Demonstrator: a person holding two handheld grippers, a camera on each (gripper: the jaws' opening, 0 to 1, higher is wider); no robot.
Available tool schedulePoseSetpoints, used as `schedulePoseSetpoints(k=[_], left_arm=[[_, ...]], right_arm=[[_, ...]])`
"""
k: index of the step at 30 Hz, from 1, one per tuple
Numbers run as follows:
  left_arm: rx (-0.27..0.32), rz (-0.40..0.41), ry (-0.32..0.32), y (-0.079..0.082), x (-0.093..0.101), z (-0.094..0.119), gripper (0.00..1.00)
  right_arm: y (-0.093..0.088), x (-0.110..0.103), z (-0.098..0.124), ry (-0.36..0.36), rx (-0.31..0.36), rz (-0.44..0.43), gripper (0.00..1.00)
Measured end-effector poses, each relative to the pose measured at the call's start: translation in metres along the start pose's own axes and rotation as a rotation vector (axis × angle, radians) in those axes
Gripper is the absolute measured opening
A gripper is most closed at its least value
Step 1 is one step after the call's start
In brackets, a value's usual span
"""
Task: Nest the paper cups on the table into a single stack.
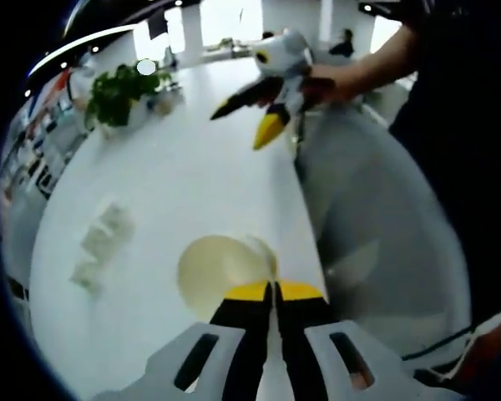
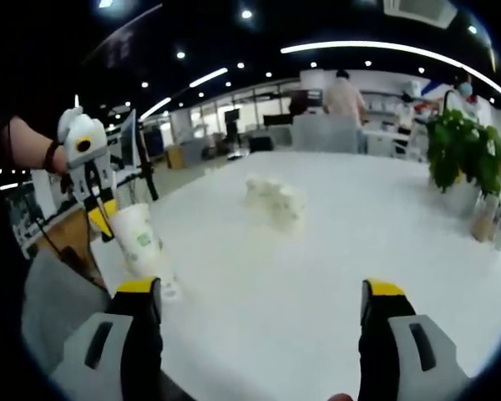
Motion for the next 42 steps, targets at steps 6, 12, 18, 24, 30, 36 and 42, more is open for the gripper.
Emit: schedulePoseSetpoints(k=[6, 12, 18, 24, 30, 36, 42], left_arm=[[-0.01, 0.007, -0.017, 0.002, -0.002, -0.004, 0.01], [-0.017, 0.022, -0.024, 0.002, -0.007, -0.007, 0.02], [-0.033, 0.028, -0.039, 0.0, -0.007, -0.012, 0.02], [-0.045, 0.045, -0.055, -0.001, -0.005, -0.017, 0.02], [-0.051, 0.023, -0.06, -0.002, -0.005, -0.023, 0.02], [-0.059, 0.015, -0.076, 0.0, -0.001, -0.028, 0.02], [-0.068, 0.023, -0.09, 0.0, 0.0, -0.034, 0.08]], right_arm=[[0.0, 0.0, 0.0, 0.0, -0.002, 0.0, 0.97], [-0.001, 0.001, 0.0, -0.001, 0.0, -0.009, 0.97], [0.0, 0.001, 0.0, 0.001, 0.0, -0.01, 0.97], [-0.001, 0.002, 0.001, -0.002, 0.002, -0.019, 0.97], [-0.001, 0.003, 0.002, -0.003, 0.008, -0.021, 0.97], [-0.001, 0.004, 0.002, -0.002, 0.012, -0.027, 0.96], [0.0, 0.005, 0.002, 0.001, 0.014, -0.03, 0.96]])
Point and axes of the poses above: the point that each gripper's makers call its tool centre point, and the gripper's own axes: z roughly backward along the fingers, x roughly to its right, y roughly out of its top, the point moved 8 cm from there along z, roughly backward along the fingers, and after that the axes turned 15 degrees about y, right-handed, at the moved point
